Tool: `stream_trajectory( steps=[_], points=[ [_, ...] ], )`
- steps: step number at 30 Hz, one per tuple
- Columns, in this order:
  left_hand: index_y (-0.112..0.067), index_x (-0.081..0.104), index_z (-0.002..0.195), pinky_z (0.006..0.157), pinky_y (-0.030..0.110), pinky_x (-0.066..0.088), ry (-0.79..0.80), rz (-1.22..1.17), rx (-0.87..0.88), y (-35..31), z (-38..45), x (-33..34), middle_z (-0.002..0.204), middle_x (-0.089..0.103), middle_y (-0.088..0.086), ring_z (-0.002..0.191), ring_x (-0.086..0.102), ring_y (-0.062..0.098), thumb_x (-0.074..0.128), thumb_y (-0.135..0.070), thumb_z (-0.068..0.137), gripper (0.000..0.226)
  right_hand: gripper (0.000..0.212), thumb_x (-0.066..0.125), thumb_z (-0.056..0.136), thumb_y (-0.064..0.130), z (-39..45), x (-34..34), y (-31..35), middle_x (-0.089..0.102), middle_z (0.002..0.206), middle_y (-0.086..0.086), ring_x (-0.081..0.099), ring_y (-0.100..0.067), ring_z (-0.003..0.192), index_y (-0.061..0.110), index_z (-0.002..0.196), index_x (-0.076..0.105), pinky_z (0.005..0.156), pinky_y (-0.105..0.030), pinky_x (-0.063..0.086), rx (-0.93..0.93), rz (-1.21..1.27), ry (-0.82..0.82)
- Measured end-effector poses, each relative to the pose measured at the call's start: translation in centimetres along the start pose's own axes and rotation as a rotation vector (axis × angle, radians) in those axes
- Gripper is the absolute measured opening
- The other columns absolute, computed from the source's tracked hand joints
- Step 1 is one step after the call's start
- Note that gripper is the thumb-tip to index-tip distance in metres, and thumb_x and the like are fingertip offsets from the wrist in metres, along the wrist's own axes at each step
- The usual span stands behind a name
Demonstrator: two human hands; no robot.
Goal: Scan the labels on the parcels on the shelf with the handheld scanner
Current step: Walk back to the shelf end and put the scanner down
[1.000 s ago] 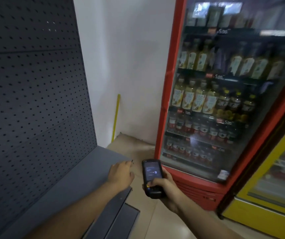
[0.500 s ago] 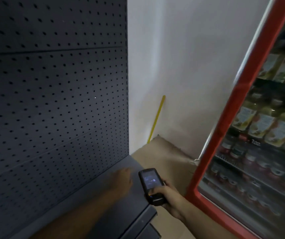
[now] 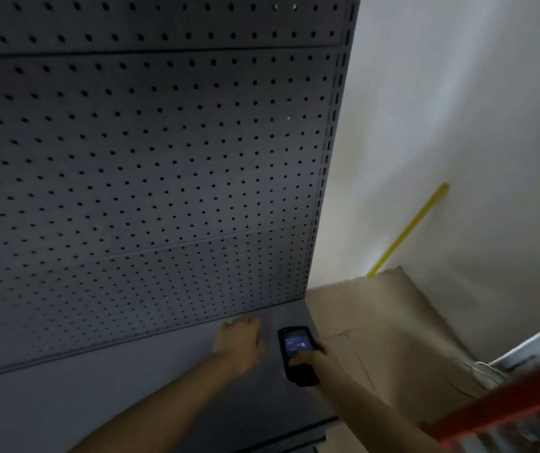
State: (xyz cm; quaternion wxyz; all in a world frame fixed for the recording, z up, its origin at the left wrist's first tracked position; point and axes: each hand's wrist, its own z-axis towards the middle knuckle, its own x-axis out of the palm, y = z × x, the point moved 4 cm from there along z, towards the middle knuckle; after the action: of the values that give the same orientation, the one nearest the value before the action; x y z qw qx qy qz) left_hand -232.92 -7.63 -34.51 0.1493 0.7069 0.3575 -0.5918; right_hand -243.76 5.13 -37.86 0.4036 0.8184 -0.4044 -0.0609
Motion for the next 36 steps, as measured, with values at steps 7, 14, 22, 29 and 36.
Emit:
stream_trajectory(
  steps=[7,14,22,29,36],
  points=[
    [-0.010,0.049,0.125,0.097,0.035,0.039,0.073,0.008,-0.122,-0.1,0.5,3.1,0.128,0.055,0.011,0.111,0.053,0.027,0.040,-0.027,0.096,0.035,0.050,0.062,0.076,-0.020,3.0,-0.9,-1.5,0.066,0.097,-0.023,0.065,-0.040,0.084,0.000,0.121,0.057,0.069,-0.045,0.055,0.067,0.087,0.085],
    [-0.010,0.049,0.129,0.097,0.036,0.039,0.048,-0.004,-0.190,1.3,2.1,4.7,0.129,0.054,0.012,0.112,0.053,0.028,0.041,-0.026,0.095,0.038,0.103,0.075,0.051,-0.012,5.9,-1.1,-2.5,0.057,0.129,-0.027,0.064,-0.046,0.102,0.015,0.145,0.041,0.075,-0.048,0.057,0.108,0.184,0.035],
    [-0.009,0.043,0.136,0.102,0.037,0.034,0.044,0.009,-0.203,2.5,3.1,7.0,0.136,0.047,0.012,0.123,0.045,0.028,0.043,-0.026,0.094,0.045,0.099,0.071,0.054,-0.013,7.3,-2.4,-3.8,0.051,0.137,-0.027,0.060,-0.046,0.109,0.016,0.144,0.042,0.074,-0.047,0.057,0.091,0.259,0.043],
    [-0.013,0.045,0.134,0.104,0.036,0.031,0.066,-0.024,-0.150,1.8,3.5,8.6,0.136,0.048,0.011,0.126,0.042,0.027,0.043,-0.027,0.094,0.043,0.087,0.069,0.061,-0.009,7.1,-2.7,-4.0,0.051,0.134,-0.027,0.061,-0.042,0.103,0.010,0.141,0.043,0.078,-0.050,0.057,0.103,0.289,0.051],
    [-0.015,0.047,0.129,0.102,0.034,0.028,0.106,-0.005,-0.055,-1.0,3.4,9.6,0.131,0.053,0.008,0.123,0.045,0.027,0.046,-0.030,0.091,0.041,0.011,0.054,0.091,0.007,5.6,-2.9,-4.5,0.064,0.087,-0.022,0.059,-0.035,0.081,-0.003,0.092,0.059,0.084,-0.047,0.051,0.236,0.353,0.064]
  ],
)
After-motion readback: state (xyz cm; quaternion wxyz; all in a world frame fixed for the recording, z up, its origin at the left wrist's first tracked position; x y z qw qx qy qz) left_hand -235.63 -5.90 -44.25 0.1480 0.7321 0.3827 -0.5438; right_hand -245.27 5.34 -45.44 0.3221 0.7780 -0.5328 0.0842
